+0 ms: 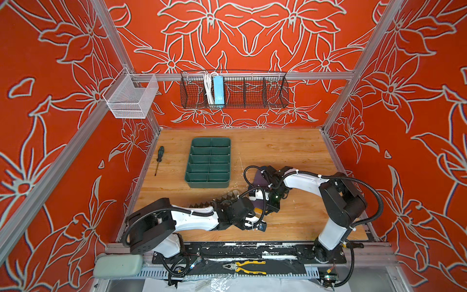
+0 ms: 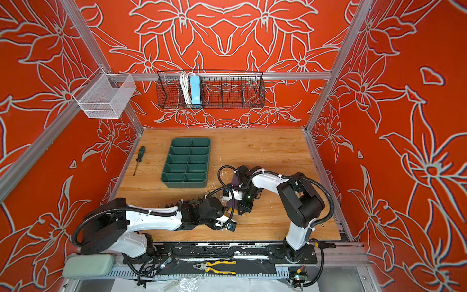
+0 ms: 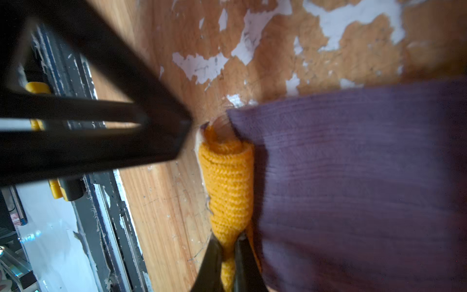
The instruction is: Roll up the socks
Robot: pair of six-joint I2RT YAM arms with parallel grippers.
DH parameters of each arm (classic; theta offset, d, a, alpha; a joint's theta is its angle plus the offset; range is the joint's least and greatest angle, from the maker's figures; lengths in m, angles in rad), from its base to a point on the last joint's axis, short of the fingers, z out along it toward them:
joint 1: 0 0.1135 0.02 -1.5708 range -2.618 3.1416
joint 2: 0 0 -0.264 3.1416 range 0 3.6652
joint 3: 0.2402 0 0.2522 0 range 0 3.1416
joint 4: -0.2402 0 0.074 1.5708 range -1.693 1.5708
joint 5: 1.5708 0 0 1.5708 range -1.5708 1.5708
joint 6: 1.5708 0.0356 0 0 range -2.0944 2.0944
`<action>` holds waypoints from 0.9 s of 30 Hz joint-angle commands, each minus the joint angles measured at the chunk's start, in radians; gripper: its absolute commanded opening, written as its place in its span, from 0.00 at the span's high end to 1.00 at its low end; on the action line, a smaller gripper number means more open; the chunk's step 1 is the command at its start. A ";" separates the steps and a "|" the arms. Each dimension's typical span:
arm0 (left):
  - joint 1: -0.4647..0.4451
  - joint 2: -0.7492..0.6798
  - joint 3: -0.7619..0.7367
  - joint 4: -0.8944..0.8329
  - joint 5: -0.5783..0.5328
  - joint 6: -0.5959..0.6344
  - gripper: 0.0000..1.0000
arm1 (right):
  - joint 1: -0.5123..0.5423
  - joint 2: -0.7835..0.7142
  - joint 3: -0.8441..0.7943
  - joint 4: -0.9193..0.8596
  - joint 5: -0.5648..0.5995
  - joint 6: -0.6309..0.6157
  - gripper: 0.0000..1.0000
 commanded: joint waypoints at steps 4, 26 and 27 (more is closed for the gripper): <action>-0.003 0.132 0.064 0.088 -0.048 -0.029 0.54 | -0.008 0.036 -0.009 -0.002 -0.001 -0.018 0.93; 0.050 0.135 0.062 -0.145 0.066 -0.192 1.00 | -0.102 -0.295 -0.146 0.228 0.179 0.151 0.79; 0.061 0.136 0.074 -0.165 0.087 -0.199 1.00 | -0.110 -0.315 -0.153 0.233 0.181 0.162 0.78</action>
